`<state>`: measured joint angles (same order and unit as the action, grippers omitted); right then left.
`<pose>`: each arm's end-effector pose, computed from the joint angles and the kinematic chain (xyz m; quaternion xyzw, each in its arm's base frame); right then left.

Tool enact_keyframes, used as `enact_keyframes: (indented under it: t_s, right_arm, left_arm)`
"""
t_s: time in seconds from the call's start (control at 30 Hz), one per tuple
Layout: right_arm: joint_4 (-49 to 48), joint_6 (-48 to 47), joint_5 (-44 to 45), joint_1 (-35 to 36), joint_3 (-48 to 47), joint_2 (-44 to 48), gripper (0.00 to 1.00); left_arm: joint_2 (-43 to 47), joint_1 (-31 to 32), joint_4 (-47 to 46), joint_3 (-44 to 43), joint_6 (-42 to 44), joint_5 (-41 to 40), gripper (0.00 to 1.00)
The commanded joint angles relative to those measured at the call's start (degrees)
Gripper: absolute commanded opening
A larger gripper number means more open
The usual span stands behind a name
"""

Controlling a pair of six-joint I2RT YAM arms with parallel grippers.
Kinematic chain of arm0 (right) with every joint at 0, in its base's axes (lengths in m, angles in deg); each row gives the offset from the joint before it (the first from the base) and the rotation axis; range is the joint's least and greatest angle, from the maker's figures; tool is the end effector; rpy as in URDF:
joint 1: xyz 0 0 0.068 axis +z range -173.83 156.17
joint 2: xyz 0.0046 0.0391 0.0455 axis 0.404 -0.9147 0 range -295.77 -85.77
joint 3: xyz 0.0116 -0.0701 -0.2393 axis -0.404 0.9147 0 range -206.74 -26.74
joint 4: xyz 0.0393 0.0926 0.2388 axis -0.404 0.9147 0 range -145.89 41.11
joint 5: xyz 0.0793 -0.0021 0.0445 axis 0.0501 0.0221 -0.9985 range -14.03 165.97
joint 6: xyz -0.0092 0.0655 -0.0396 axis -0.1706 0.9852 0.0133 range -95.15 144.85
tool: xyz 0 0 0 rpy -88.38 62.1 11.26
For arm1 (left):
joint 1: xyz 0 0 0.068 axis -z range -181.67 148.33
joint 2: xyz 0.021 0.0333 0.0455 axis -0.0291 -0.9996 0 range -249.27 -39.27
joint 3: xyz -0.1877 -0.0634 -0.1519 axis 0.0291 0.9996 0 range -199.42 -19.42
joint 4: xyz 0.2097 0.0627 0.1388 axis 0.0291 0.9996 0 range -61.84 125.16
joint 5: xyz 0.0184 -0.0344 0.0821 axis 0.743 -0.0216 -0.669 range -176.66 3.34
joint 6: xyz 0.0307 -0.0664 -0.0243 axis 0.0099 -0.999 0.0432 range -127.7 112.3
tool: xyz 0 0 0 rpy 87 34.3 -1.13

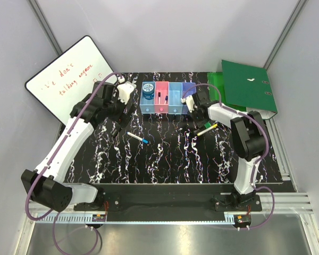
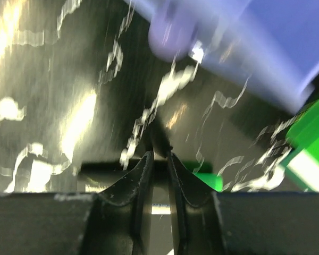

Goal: Sort the stationery into containers
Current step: Move the pen to the center of the board.

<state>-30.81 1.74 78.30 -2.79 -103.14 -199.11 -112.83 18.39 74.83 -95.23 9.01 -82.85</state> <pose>0.3840 0.1449 0.1128 -0.3600 0.9009 -0.0240 0.2413 0.2725 -0.1042 0.3156 0.3028 0.8703 -0.0420 0.3861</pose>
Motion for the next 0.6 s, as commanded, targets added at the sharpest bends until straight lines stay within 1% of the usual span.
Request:
enact_keyframes:
  t_s: [0.0,0.17,0.5,0.57]
  right_arm:
    - [0.50,1.14,-0.39,-0.03,5.90,7.15,0.24]
    - [0.58,1.49,-0.22,-0.12,10.21,10.50,0.24]
    - [1.99,1.93,0.39,-0.12,13.73,16.03,0.24]
    - [2.07,3.42,0.66,-0.21,13.91,17.18,0.29]
  left_arm:
    - [-0.18,-0.37,-1.85,-2.76,0.60,0.67,0.99]
    - [0.43,-0.37,-1.85,-2.50,0.25,0.84,0.99]
    - [0.70,-0.28,-1.76,-3.38,-0.80,1.37,0.99]
    - [0.87,-0.37,-1.76,-3.20,-0.98,1.55,0.99]
